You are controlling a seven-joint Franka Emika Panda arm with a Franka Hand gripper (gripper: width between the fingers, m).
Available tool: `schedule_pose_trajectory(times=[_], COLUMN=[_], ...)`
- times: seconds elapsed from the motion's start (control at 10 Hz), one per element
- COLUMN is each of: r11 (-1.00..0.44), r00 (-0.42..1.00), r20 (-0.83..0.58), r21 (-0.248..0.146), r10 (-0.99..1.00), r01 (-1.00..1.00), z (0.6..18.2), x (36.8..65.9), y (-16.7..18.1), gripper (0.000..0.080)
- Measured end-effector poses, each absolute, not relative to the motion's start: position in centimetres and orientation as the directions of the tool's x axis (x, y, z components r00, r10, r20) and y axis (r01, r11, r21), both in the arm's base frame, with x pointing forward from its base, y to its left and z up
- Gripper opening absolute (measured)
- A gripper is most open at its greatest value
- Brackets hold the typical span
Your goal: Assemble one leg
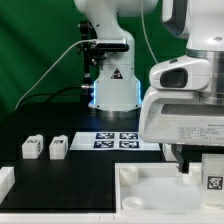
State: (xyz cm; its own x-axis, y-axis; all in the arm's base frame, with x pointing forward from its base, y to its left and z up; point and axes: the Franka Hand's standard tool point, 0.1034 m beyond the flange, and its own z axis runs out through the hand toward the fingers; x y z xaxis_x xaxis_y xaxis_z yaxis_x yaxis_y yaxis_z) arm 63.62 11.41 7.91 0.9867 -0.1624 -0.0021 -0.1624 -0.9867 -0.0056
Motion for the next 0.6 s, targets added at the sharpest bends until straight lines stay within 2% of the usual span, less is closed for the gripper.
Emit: schedule_pose_trajectory(times=[0.1,0.2,0.3,0.4,0.6], r11=[-0.972,-0.965,-0.950,-0.871,-0.740], r00=[0.972,0.965,0.950,0.872,0.740], r20=[-0.003,-0.004,-0.005,-0.009,-0.015], r21=[-0.007,-0.008,-0.008,-0.010,-0.011], r10=[-0.235,-0.261,-0.312,-0.490,-0.672], r01=[-0.235,-0.261,-0.312,-0.490,-0.672], z=[7.89,7.87,7.86,7.84,7.79], x=[63.60,63.60,63.59,63.58,63.60], y=[11.45,11.44,11.47,11.54,11.36], gripper=[0.0508,0.0508,0.0303,0.0292,0.0292])
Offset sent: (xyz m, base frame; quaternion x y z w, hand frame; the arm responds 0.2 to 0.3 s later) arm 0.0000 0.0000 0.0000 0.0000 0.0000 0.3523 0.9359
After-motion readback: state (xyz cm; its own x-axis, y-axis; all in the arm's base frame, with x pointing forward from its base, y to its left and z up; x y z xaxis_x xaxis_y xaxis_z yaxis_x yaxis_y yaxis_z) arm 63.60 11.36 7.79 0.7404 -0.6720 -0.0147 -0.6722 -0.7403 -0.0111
